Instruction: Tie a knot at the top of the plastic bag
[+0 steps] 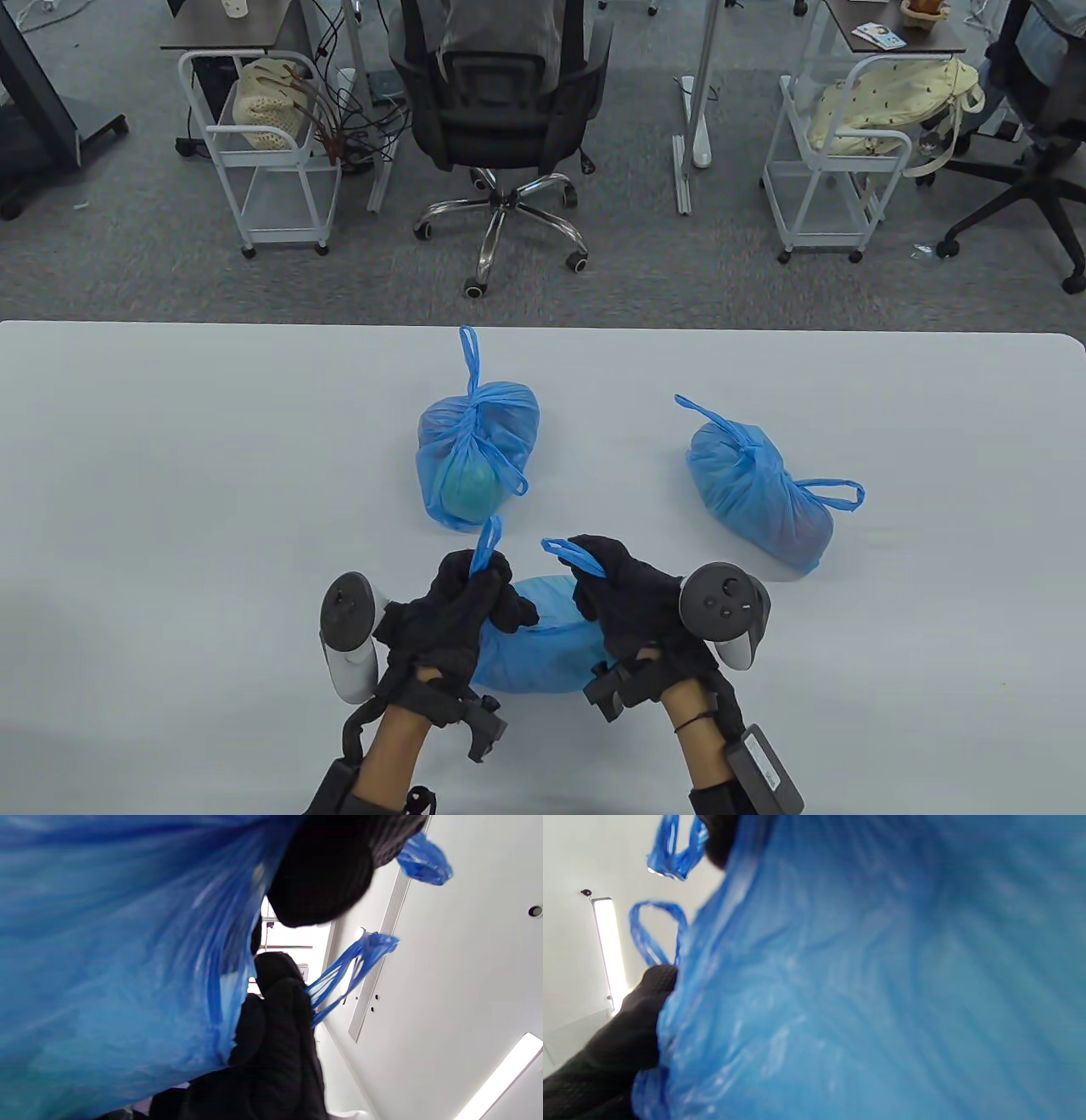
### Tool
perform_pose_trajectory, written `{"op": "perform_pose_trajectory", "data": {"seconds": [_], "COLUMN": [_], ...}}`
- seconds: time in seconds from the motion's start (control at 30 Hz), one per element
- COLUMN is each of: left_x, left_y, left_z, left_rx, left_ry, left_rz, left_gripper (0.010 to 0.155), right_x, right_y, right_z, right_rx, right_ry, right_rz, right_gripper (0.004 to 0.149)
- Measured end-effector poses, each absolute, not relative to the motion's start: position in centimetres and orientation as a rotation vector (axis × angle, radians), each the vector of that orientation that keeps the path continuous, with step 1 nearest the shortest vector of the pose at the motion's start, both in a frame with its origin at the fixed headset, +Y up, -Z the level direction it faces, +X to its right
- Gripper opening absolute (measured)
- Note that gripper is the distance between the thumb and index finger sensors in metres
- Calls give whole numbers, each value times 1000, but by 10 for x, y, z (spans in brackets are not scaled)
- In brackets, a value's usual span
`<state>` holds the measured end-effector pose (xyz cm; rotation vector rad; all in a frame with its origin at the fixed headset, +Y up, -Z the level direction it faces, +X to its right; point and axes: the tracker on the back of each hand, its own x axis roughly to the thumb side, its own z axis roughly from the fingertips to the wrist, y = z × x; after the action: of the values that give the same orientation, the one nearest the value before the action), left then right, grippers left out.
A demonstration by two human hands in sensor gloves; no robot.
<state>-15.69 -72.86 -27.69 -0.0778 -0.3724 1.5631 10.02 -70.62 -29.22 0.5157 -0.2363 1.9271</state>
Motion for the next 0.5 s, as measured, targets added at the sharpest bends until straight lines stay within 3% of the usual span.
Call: {"op": "perform_pose_trajectory", "data": {"seconds": [0.37, 0.5], "left_x": [-147, -144], "left_y": [-735, -732], "left_z": [-276, -277], "left_rx": [-108, -142], "left_ry": [-358, -457], "left_rz": [1415, 1312], "left_gripper": [46, 70], "right_x": [77, 74], "right_y": [-702, -702], "right_z": [-283, -281], "right_rx": [659, 675], "right_ry": [-261, -305], "right_rz": [2064, 2163], "right_gripper": [38, 38]}}
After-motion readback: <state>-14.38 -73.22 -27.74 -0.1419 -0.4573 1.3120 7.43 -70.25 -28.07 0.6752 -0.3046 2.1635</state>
